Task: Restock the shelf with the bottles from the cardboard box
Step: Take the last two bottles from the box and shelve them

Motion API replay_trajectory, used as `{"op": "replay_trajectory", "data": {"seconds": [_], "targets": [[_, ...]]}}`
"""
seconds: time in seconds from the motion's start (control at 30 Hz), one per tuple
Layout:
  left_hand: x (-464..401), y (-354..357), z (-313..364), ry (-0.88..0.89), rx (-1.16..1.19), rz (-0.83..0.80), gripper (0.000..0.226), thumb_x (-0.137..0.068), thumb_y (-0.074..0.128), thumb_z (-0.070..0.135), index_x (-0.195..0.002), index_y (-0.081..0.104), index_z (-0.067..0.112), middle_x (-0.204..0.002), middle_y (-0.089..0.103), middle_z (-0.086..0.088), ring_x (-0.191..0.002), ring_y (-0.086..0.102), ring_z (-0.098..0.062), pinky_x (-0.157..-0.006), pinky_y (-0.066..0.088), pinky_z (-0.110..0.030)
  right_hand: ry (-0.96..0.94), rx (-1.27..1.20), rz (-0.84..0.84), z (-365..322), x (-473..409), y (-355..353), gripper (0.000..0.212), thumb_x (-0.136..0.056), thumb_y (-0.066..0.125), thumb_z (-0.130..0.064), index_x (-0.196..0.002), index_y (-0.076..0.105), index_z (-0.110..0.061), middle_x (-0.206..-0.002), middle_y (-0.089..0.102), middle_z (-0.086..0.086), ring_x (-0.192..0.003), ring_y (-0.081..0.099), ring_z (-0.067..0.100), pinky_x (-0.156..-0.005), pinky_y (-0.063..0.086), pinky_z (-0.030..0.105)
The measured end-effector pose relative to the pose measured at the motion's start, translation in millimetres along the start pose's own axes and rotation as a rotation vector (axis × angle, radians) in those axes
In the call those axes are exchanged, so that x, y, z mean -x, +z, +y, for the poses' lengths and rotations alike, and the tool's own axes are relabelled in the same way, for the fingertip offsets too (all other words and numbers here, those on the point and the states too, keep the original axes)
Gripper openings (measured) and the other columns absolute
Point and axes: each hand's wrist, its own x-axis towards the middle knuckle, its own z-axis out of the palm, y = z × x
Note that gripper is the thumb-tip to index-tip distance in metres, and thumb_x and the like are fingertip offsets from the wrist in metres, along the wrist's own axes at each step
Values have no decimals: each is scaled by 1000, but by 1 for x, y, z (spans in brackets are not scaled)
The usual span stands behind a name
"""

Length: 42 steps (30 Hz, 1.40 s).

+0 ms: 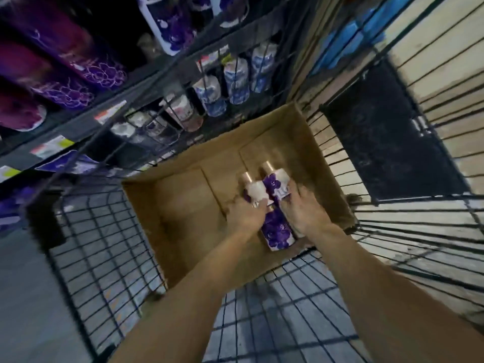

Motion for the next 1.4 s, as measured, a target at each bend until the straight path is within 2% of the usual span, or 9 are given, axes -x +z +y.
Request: {"op": "replay_trajectory", "data": {"seconds": [0.13, 0.27, 0.43, 0.6, 0.7, 0.9, 1.07, 1.2, 1.4], "targets": [[-14, 33, -15, -85, 103, -91, 69, -75, 63, 61, -129, 51, 20, -126, 63, -5, -112, 60, -27, -95, 48, -41, 25, -16, 10, 9, -15, 14, 72, -96, 47, -40, -152, 5, -26, -152, 27, 13, -139, 31, 30, -107, 33, 47], [-11, 49, -11, -104, 231, -46, 71, -69, 78, 46, -126, 47, 16, -118, 60, 0, -107, 61, -21, -89, 50, -36, 41, -68, 9, 14, -23, 17, 77, -92, 54, -42, -152, 6, -32, -148, 33, 15, -136, 34, 32, -108, 33, 48], [-11, 48, -13, -181, 304, -50, 78, -67, 83, 40, -124, 39, 12, -120, 54, -4, -109, 58, -25, -89, 47, -35, 87, -147, 41, 14, -26, 19, 74, -85, 67, -39, -145, 30, -17, -140, 42, 12, -130, 43, 27, -106, 37, 42], [-26, 43, -41, -181, 341, -113, 80, -44, 84, 62, -113, 61, 29, -117, 65, -2, -100, 63, -19, -91, 52, -42, 105, -318, 72, 6, -10, 23, 56, -79, 73, -40, -124, 48, -20, -123, 53, 3, -114, 55, 20, -95, 45, 36], [-14, 23, -50, -176, 376, -100, 101, -26, 76, 78, -114, 57, 31, -115, 64, 0, -96, 64, -16, -87, 53, -41, 85, -388, 107, -8, 5, 17, 58, -76, 77, -36, -122, 46, -20, -119, 55, 2, -108, 56, 17, -91, 46, 35], [52, -66, -39, 64, 493, -25, 73, -58, 86, 45, -115, 45, 27, -115, 64, 7, -104, 63, -14, -94, 51, -44, -27, -374, 239, -69, 62, -13, 71, -69, 81, -42, -126, 43, -23, -124, 55, -1, -116, 55, 17, -96, 47, 38], [108, -169, -58, 327, 493, 140, 75, -56, 84, 50, -116, 49, 22, -103, 64, 15, -95, 63, -5, -79, 49, -24, -179, -469, 403, -151, 146, -31, 65, -66, 79, -53, -114, 42, -30, -110, 53, -6, -101, 58, 12, -82, 49, 32], [162, -266, -101, 436, 540, 270, 68, -64, 87, 32, -115, 44, 17, -102, 60, 8, -93, 59, -11, -78, 44, -26, -323, -546, 515, -236, 212, -25, 59, -69, 82, -43, -112, 48, -21, -110, 56, 1, -103, 58, 16, -82, 46, 30], [224, -398, -207, 535, 538, 433, 63, -64, 87, 36, -109, 46, 19, -103, 61, 8, -97, 61, -11, -83, 48, -29, -484, -517, 570, -379, 292, 6, 62, -70, 77, -48, -118, 46, -22, -117, 58, 1, -108, 58, 19, -88, 49, 38]]}}
